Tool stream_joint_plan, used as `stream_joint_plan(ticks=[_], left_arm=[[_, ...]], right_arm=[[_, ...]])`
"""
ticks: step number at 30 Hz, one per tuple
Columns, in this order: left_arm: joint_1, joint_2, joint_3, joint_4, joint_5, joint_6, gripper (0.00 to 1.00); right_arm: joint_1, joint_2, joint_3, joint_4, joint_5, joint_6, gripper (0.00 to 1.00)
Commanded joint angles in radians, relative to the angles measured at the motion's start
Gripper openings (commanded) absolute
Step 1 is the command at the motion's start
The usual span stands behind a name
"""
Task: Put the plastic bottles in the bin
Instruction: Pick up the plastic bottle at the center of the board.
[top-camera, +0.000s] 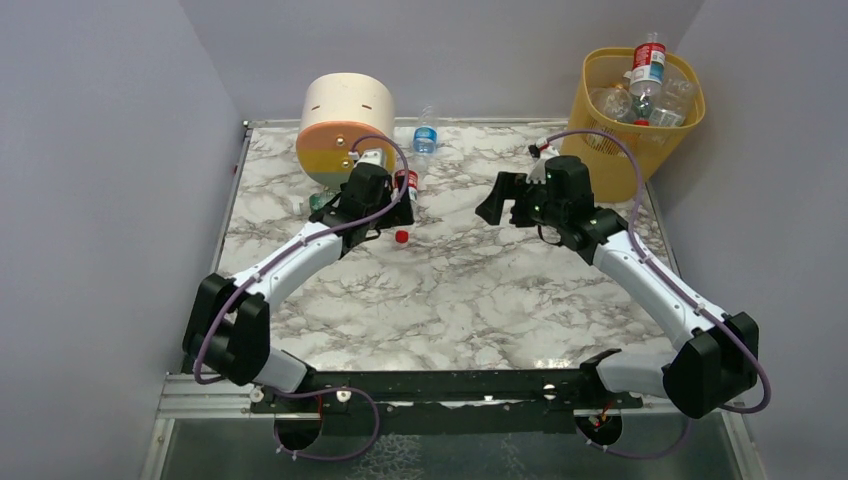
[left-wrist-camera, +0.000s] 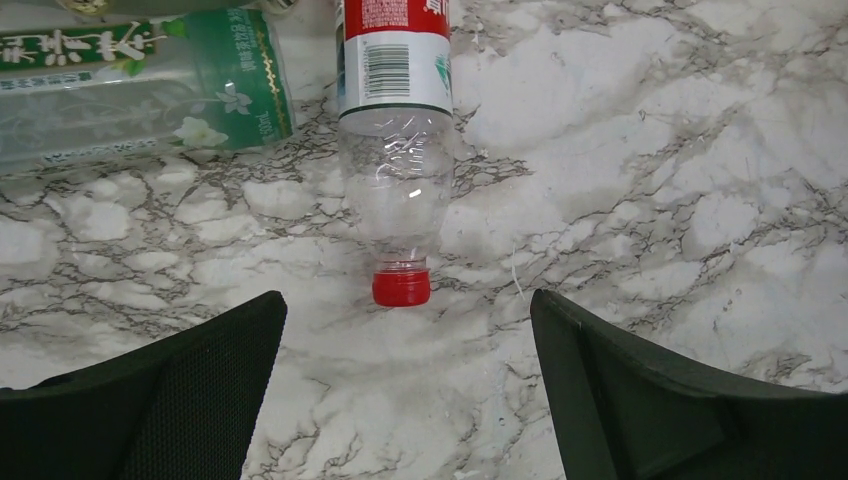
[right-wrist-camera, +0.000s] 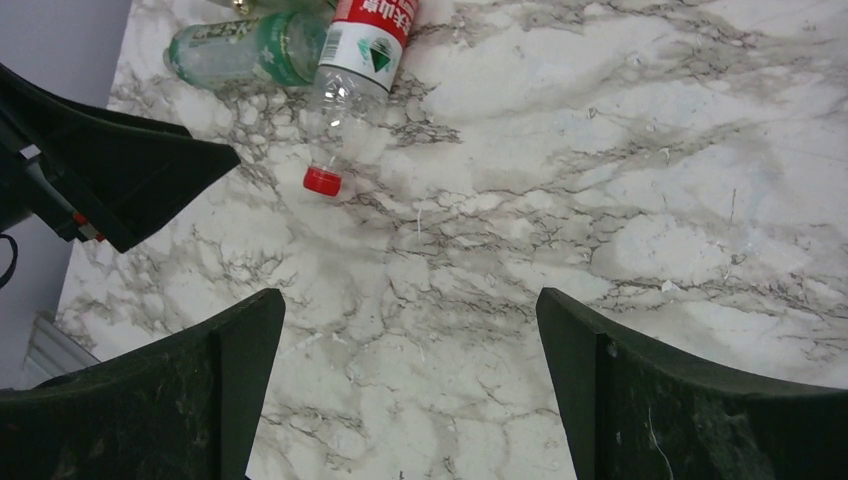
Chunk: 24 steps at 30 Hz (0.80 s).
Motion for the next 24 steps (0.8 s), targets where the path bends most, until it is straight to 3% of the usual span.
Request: stream_joint_plan(ticks=[1,12,24], left_arm=[[0.002,0.122,0.015,0.098,0.059,0.019,0.98],[0.002,0.311,0.038,0.182,-0.050,0.046,0.92],[0.002,0.387,0.060,0.190,-0.034,0.054,0.68]], right_arm=[[0.003,-0.035,-0.029,0.048,0.024,-0.001,0.99],[0.003,-0.041,-0.075,0.054,0.010,0.006,0.99],[0.003,-0.004,-0.077,0.069,-0.010,0.012,0.99]])
